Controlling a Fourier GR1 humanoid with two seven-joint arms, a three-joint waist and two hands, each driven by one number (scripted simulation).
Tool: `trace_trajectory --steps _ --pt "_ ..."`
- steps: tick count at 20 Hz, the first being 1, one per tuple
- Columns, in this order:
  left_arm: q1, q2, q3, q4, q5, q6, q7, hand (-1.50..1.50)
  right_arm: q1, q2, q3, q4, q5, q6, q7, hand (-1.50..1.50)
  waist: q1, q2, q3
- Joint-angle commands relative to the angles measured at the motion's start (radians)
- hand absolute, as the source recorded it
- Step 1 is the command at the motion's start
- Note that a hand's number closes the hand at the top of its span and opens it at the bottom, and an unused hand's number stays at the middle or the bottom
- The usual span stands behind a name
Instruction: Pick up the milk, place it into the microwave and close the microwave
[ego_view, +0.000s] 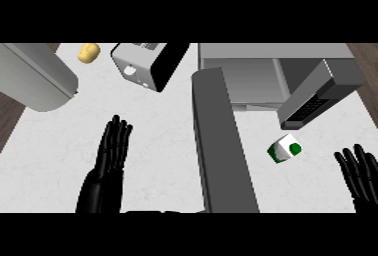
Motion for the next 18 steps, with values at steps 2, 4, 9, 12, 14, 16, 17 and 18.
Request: trace_trajectory --steps 2,4,9,12,14,16,17,18 --pt "0.001 -0.001 -0.113 0.113 -0.008 0.120 -0.108 -1.50 0.025 0.044 0.001 0.060 0.056 -0.007 -0.069 -1.50 0.001 0.001 0.000" --pt "0.124 -0.001 -0.180 0.043 -0.036 0.121 -0.162 -1.50 -0.010 0.036 -0.019 0.074 0.041 -0.007 -0.038 -1.50 0.006 0.000 0.000" --pt "0.034 -0.001 -0.203 0.098 -0.020 0.197 -0.143 -1.50 -0.022 0.043 -0.040 0.204 0.108 -0.003 -0.168 -1.50 0.004 0.001 0.000" --pt "0.124 0.009 -0.239 0.086 -0.030 0.201 -0.174 -1.50 -0.069 0.064 -0.046 0.338 0.156 -0.032 -0.281 -1.50 0.006 0.000 0.000" --pt "0.030 -0.001 -0.251 0.069 -0.024 0.235 -0.087 -1.50 -0.177 0.061 -0.057 0.419 0.156 -0.060 -0.210 -1.50 0.007 0.001 0.000" --pt "0.092 -0.001 -0.289 0.066 -0.016 0.212 -0.135 -1.50 -0.171 0.038 -0.094 0.536 0.147 -0.024 -0.334 -1.50 0.008 0.001 0.000" --pt "0.015 -0.001 -0.237 0.160 0.044 0.198 -0.176 -1.50 -0.208 0.047 -0.086 0.539 0.173 -0.059 -0.317 -1.50 0.005 0.002 0.000" --pt "0.053 0.050 -0.188 0.030 0.038 0.158 -0.083 -1.50 -0.258 0.051 -0.093 0.604 0.190 -0.083 -0.341 -1.50 0.009 0.001 0.000"
